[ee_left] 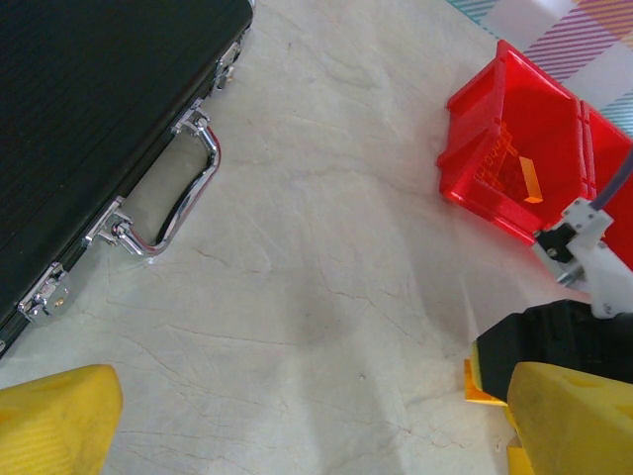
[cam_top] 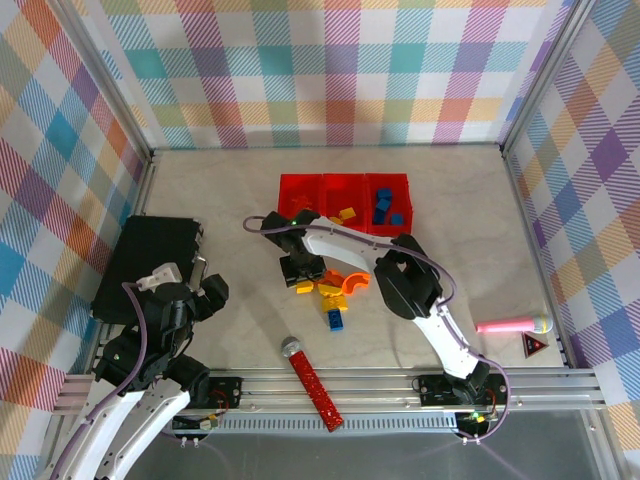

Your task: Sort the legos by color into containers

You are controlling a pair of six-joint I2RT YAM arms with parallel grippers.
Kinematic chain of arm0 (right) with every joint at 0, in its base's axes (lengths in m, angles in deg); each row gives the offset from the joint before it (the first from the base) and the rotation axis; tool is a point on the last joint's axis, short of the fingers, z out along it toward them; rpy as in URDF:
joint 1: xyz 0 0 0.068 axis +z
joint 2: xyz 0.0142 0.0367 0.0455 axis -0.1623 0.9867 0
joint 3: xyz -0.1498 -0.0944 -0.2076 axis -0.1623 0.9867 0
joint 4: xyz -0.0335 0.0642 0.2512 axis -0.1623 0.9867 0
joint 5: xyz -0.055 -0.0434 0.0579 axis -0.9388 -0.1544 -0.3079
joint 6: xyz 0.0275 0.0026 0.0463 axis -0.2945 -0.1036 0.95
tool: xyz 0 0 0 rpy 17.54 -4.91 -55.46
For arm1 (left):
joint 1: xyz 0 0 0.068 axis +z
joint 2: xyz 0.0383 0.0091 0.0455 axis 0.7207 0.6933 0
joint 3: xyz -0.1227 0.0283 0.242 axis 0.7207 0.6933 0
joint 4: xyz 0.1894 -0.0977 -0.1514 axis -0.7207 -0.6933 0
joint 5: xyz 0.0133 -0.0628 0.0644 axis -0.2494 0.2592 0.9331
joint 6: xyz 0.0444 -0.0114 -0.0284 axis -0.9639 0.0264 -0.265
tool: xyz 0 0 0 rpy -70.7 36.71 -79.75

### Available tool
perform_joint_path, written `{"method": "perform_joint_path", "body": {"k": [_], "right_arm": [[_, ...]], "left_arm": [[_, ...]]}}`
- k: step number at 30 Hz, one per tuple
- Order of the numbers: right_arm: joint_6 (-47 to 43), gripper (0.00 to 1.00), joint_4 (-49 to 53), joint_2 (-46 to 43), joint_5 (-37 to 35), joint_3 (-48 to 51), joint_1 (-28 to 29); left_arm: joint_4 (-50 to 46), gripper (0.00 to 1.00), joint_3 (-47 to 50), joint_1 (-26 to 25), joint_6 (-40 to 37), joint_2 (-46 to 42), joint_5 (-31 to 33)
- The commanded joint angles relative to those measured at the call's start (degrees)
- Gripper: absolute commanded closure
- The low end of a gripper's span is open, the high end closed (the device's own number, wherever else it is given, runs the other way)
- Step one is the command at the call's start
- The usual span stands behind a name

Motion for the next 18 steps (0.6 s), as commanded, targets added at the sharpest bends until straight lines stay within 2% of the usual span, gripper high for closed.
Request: {"method": "perform_joint_path", "body": {"k": [1, 6, 11, 18], "right_arm": [[-0.80, 0.53, 1.84, -4.92, 0.30, 0.22, 0.43], [-1.42, 0.54, 3.44, -7.74, -0.64, -0.10, 0.41], [-4.34, 0.53, 6.35, -10.48, -4.63, -4.13, -0.36], [-10.71, 0.52, 8.05, -9.65, -4.09, -11.81, -9.17]], "left_arm": [[0.64, 0.00, 0.32, 0.36, 0.09, 0.19, -0.28], [0.64, 0.00, 0.32, 0.37, 0.08, 0.18, -0.37], [0.73, 0.00, 0.42, 0.36, 0.00, 0.22, -0.46], [1.44, 0.00, -0.16, 0.35, -1.41, 1.88, -4.13]]}}
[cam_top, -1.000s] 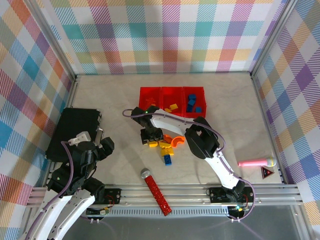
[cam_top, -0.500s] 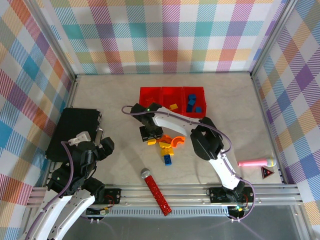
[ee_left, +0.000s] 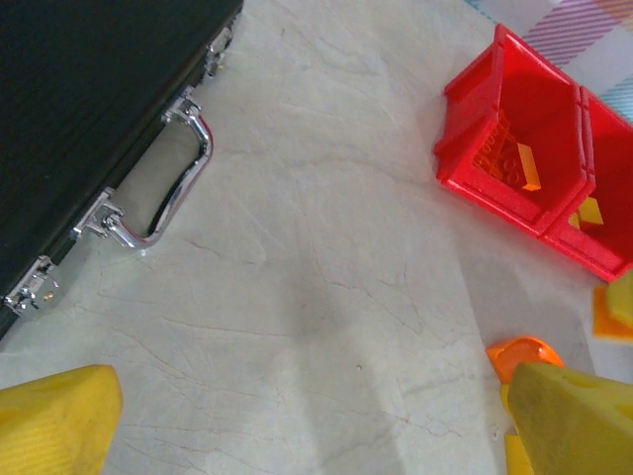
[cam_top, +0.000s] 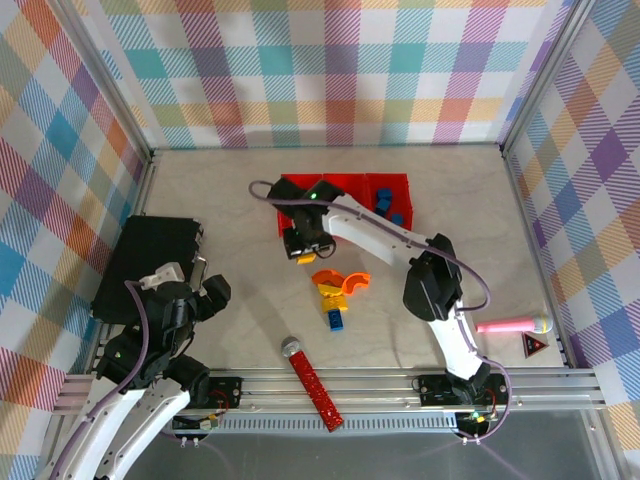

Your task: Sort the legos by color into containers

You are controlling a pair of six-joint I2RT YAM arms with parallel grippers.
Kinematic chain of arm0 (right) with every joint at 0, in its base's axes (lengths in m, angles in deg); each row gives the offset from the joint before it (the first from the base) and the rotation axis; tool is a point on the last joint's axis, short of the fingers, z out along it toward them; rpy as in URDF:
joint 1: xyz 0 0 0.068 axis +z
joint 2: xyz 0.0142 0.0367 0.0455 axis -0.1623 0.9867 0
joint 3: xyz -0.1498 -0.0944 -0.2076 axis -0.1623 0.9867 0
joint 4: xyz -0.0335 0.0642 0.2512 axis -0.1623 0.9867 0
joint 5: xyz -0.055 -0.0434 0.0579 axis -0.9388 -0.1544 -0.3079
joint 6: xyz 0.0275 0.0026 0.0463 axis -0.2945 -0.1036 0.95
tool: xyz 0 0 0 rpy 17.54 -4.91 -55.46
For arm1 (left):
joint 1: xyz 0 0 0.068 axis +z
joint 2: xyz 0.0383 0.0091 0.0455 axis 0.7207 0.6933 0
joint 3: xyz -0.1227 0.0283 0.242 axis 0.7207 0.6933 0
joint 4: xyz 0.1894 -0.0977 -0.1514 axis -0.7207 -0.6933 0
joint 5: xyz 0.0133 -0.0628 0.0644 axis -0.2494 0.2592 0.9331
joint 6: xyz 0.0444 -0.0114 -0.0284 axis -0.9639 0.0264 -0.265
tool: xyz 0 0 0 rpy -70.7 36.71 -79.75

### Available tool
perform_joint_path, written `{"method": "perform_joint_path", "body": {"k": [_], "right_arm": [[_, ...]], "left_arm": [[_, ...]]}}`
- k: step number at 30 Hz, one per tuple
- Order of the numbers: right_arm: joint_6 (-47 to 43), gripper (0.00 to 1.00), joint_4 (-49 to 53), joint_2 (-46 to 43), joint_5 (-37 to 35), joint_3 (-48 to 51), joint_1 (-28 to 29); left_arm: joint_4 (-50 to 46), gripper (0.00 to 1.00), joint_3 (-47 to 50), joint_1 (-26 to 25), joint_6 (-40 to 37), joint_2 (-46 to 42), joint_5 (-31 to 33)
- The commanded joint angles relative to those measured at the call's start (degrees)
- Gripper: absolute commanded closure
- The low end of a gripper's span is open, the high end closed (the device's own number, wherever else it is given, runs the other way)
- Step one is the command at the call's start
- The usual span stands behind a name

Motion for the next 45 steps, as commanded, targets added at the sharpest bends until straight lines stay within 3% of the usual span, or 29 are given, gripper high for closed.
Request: {"method": "perform_joint_path", "body": {"k": [1, 7, 14, 26, 31, 34, 39, 45], "right_arm": [[-4.94, 0.53, 2.50, -1.39, -0.19, -4.53, -6.39], [-12.11, 0.53, 4.60, 5.51, 2.73, -14.89, -12.52], [-17.17, 0.52, -3.77, 10.07, 5.16, -16.71, -18.26], [-24.66, 0.52, -14.51, 17.83, 1.09, -19.17, -20.50], [-25.57, 0.43, -15.48, 20.15, 0.82, -20.88, -21.01], [-25.40, 0.32, -15.41, 20.85, 0.75, -21.38, -21.03], [-24.63, 0.28, -13.75, 20.01, 1.44, -22.54, -21.13], [-21.44, 0.27, -7.68, 13.07, 2.99, -22.90, -21.12]], "left_arm": [[1.39, 0.00, -0.19, 0.40, -1.38, 1.20, -2.85], [1.92, 0.00, -0.35, 0.35, -1.92, 2.43, -5.05], [3.06, 0.00, -0.18, 0.40, -2.63, 3.25, -8.15], [3.73, 0.00, -1.58, 0.35, -3.77, 7.56, -9.15], [4.35, 0.00, -2.21, 0.37, -3.69, 9.13, -9.84], [3.64, 0.00, -2.86, 0.35, -2.88, 9.57, -9.44], [3.81, 0.00, -2.56, 0.40, -1.77, 6.66, -7.98], [4.38, 0.00, -2.58, 0.35, -1.66, 9.91, -11.00]]}}
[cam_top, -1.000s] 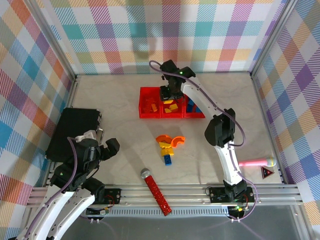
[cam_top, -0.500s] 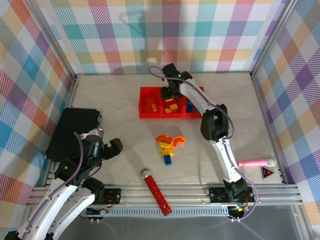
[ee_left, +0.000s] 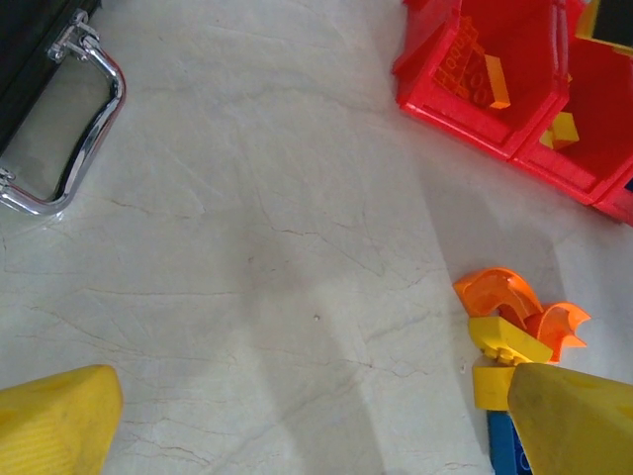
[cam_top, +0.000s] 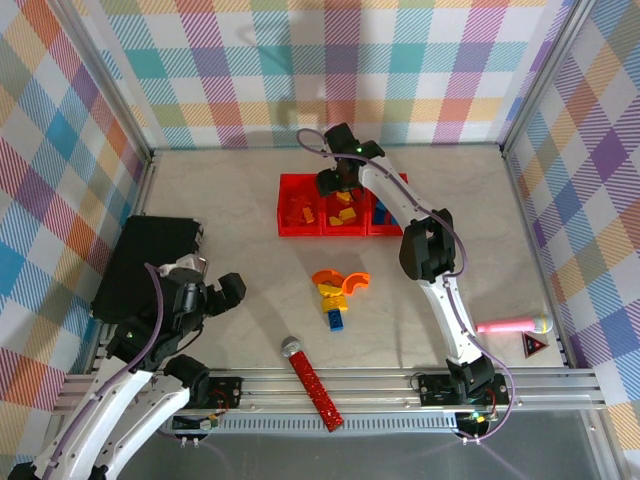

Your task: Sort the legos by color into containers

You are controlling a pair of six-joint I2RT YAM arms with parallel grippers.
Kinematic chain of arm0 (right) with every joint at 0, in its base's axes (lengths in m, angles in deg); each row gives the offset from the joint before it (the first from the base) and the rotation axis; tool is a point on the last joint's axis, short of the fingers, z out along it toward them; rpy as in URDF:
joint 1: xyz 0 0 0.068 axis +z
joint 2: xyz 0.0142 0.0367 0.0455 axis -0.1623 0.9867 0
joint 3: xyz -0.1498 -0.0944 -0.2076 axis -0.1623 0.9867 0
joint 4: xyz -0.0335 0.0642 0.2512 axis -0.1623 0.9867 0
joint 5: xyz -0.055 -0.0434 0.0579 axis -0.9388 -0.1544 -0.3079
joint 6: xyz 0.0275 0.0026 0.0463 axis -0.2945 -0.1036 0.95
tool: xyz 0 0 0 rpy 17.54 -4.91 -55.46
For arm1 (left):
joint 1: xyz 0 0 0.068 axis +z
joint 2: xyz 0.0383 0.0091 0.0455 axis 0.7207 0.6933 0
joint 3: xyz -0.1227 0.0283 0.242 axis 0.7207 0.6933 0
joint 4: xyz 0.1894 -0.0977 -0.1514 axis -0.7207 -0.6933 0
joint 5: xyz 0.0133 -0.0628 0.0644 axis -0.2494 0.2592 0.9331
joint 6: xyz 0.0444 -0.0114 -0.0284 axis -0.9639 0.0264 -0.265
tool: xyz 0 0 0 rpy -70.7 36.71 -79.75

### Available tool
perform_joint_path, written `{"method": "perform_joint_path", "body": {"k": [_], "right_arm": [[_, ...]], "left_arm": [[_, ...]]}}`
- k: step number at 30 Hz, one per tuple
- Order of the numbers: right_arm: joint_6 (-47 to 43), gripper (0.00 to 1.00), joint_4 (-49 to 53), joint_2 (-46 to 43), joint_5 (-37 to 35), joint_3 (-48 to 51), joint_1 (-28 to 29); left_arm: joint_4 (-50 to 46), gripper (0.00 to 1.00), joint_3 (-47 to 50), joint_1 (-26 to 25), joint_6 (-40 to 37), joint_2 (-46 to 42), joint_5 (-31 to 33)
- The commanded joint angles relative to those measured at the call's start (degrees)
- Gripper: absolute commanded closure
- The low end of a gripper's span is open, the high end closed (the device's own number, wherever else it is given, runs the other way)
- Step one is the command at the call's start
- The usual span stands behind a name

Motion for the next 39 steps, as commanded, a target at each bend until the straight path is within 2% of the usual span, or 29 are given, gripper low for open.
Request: {"method": "perform_joint_path", "body": {"k": [1, 4, 6, 9, 13, 17, 21, 24, 29, 39], "right_arm": [[2.84, 0.27, 5.81, -7.54, 1.40, -1.84, -0.20], [6.50, 0.27, 9.98, -13.30, 1.67, 0.52, -0.17], [9.95, 0.27, 10.75, -18.96, 3.70, 5.95, -0.12], [14.92, 0.27, 7.27, -29.37, 6.16, 18.49, 1.17], [22.13, 0.26, 3.27, -43.71, 5.71, 36.40, 4.78], [29.93, 0.21, 0.00, -56.06, 2.72, 52.33, 12.53], [38.48, 0.20, 1.33, -62.22, -2.62, 62.49, 22.65], [44.88, 0.22, 0.51, -64.47, -5.21, 69.48, 28.51], [50.69, 0.25, -3.77, -63.18, -5.34, 77.31, 33.34], [45.85, 0.21, -7.45, -48.52, -2.76, 71.83, 34.45]], "left_arm": [[1.77, 0.00, -1.05, 0.35, 0.85, 1.84, -2.46], [3.52, 0.00, -1.09, 0.38, 0.16, 3.16, -4.16], [4.07, 0.00, -1.35, 0.28, -0.71, 4.25, -4.87], [3.42, 0.00, -2.30, 0.28, -3.26, 6.70, -5.26], [2.50, 0.00, -4.40, 0.26, -7.28, 10.81, -7.81], [2.74, 0.00, -4.89, 0.27, -9.15, 12.43, -9.13], [3.65, 0.00, -3.54, 0.27, -9.09, 11.34, -9.16], [3.54, 0.00, -3.12, 0.31, -8.94, 11.11, -9.29], [3.45, 0.00, -2.99, 0.28, -9.19, 10.01, -9.26], [3.19, 0.00, -2.54, 0.27, -8.25, 7.49, -7.67]]}}
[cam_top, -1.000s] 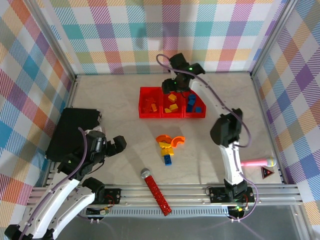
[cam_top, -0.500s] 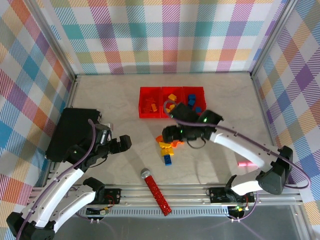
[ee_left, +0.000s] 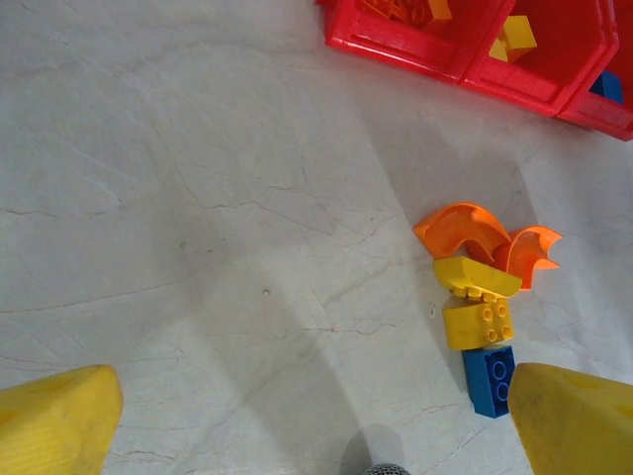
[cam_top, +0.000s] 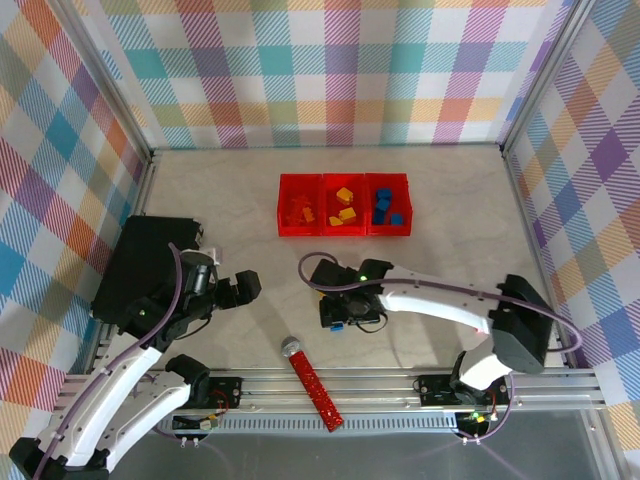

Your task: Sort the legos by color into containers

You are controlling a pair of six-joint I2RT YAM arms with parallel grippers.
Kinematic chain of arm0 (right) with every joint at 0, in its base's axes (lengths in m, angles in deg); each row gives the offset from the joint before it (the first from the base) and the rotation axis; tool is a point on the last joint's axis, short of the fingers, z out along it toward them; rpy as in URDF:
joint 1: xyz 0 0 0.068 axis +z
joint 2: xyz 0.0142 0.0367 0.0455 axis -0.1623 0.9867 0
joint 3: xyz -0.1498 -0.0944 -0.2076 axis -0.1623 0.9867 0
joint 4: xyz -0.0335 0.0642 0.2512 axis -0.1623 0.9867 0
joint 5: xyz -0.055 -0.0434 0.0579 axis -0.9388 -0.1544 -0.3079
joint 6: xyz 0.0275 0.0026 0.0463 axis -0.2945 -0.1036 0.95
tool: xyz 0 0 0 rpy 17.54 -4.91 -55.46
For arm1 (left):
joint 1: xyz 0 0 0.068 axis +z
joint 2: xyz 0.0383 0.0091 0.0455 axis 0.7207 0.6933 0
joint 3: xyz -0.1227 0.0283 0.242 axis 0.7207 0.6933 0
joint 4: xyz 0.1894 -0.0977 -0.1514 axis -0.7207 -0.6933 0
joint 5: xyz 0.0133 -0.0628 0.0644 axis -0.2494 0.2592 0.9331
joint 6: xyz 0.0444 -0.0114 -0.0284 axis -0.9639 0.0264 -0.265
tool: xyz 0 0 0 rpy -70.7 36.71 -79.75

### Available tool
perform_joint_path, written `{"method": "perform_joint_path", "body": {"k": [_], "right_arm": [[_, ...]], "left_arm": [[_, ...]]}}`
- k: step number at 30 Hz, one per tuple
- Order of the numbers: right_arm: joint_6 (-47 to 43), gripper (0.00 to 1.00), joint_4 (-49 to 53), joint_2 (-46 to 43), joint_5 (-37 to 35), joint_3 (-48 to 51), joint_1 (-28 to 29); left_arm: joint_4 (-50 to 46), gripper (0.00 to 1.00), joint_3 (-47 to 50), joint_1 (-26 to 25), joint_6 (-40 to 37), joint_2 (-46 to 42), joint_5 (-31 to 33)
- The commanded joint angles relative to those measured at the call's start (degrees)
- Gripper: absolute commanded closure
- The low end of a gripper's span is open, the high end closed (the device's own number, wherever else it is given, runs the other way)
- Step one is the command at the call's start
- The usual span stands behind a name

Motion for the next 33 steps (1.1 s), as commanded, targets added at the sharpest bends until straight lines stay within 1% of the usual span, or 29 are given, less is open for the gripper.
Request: {"method": "perform_joint_path", "body": {"k": [1, 6, 10, 19, 25, 33], "right_arm": [[-1.79, 0.21, -1.57, 4.52, 0.39, -4.07, 0.33], [-3.51, 0.22, 0.03, 10.76, -0.87, -8.39, 0.35], [-3.49, 0.23, 2.00, 14.04, -1.82, -10.19, 0.40], [-3.32, 0.31, 2.29, 16.94, -2.97, -10.12, -0.11], [-3.64, 0.35, 1.34, 18.56, -1.94, -10.24, -0.25], [-4.02, 0.40, -0.19, 19.52, -1.39, -8.62, -0.56]], "left_arm": [[0.15, 0.00, 0.69, 0.27, -0.19, -0.64, 1.26], [-0.68, 0.00, 0.28, 0.18, -0.02, -1.32, 2.06], [-1.33, 0.00, -0.14, 0.18, 0.07, -1.88, 2.19], [-1.94, 0.00, -0.40, 0.00, 0.33, -2.27, 3.28], [-2.52, 0.00, -0.53, -0.17, 0.61, -3.48, 4.51], [-3.90, 0.00, -0.68, -0.17, 1.64, -7.82, 9.21]]}}
